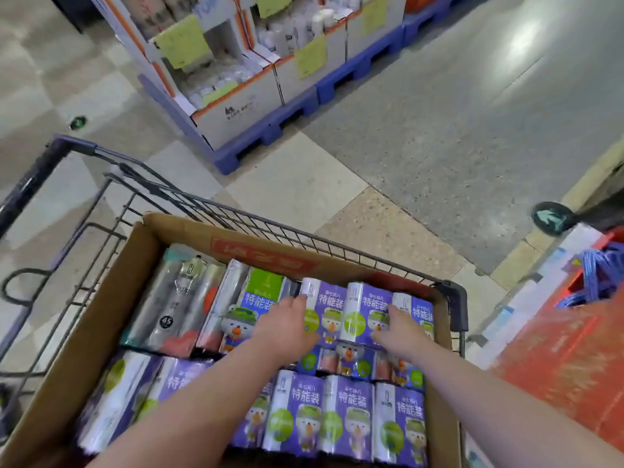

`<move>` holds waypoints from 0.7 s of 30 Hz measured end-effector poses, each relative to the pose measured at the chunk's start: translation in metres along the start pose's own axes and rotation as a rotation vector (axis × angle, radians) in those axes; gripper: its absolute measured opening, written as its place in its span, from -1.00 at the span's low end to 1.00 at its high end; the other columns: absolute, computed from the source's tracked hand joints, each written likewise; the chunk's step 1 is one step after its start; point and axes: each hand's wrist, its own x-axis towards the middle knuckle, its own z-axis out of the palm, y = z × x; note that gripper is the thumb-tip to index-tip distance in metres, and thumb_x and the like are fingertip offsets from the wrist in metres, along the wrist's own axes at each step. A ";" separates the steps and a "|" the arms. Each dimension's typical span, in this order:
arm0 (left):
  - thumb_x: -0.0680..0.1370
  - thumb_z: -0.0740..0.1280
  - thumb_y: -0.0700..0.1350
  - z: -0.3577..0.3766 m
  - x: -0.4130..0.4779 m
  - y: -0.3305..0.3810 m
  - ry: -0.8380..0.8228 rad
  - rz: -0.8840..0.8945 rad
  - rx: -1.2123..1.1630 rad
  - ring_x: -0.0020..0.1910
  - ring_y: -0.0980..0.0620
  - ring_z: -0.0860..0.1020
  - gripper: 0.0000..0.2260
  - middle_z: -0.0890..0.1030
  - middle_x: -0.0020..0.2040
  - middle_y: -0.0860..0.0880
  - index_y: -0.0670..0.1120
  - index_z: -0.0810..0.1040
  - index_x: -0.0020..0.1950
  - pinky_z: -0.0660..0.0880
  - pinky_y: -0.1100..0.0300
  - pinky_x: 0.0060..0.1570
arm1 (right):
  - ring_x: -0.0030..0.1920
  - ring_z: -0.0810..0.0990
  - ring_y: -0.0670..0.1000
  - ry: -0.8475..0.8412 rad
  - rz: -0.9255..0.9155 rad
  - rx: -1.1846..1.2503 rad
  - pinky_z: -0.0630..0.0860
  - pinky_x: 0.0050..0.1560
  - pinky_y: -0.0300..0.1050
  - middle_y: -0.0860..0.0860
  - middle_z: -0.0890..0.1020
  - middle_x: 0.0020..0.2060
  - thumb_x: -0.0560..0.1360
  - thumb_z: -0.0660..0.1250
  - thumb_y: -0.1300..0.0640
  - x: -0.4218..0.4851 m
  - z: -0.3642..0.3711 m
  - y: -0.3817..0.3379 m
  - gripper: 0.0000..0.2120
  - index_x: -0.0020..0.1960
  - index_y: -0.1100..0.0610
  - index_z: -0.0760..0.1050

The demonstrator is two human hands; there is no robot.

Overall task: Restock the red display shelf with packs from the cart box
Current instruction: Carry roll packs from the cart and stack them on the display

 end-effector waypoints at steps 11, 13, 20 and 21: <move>0.29 0.46 0.19 0.021 0.050 0.006 0.016 -0.295 -0.545 0.23 -0.17 0.50 -0.16 0.47 0.29 -0.16 -0.17 0.25 0.44 0.50 -0.04 0.17 | 0.05 0.57 0.16 0.103 0.207 0.612 0.53 -0.06 -0.06 0.20 0.52 0.18 0.29 0.46 0.09 0.035 0.025 0.004 -0.52 0.15 0.20 0.41; 0.38 0.48 0.09 0.023 0.046 0.006 0.005 -0.335 -0.528 0.22 -0.16 0.46 -0.30 0.40 0.27 -0.17 -0.18 0.28 0.38 0.49 0.00 0.17 | -0.18 0.59 0.05 0.101 0.209 0.697 0.50 -0.28 -0.16 0.19 0.58 0.08 0.33 0.46 0.21 0.036 0.024 0.005 -0.69 0.02 0.21 0.46; 0.39 0.51 0.06 0.041 0.025 -0.016 -0.026 -0.415 -0.712 0.04 -0.07 0.56 -0.36 0.55 0.16 -0.12 -0.14 0.32 0.33 0.51 0.12 -0.07 | -0.30 0.56 0.09 -0.009 0.199 0.788 0.62 -0.27 -0.02 0.17 0.50 -0.02 0.37 0.46 0.30 0.033 0.032 0.003 -0.50 0.16 0.19 0.24; 0.37 0.52 0.08 0.041 0.023 -0.019 -0.020 -0.409 -0.706 0.08 -0.09 0.56 -0.29 0.55 0.19 -0.11 -0.14 0.29 0.39 0.53 0.08 0.00 | -0.30 0.57 0.11 -0.032 0.218 0.778 0.61 -0.18 0.10 0.16 0.49 -0.05 0.36 0.49 0.27 0.033 0.035 0.002 -0.46 0.15 0.18 0.20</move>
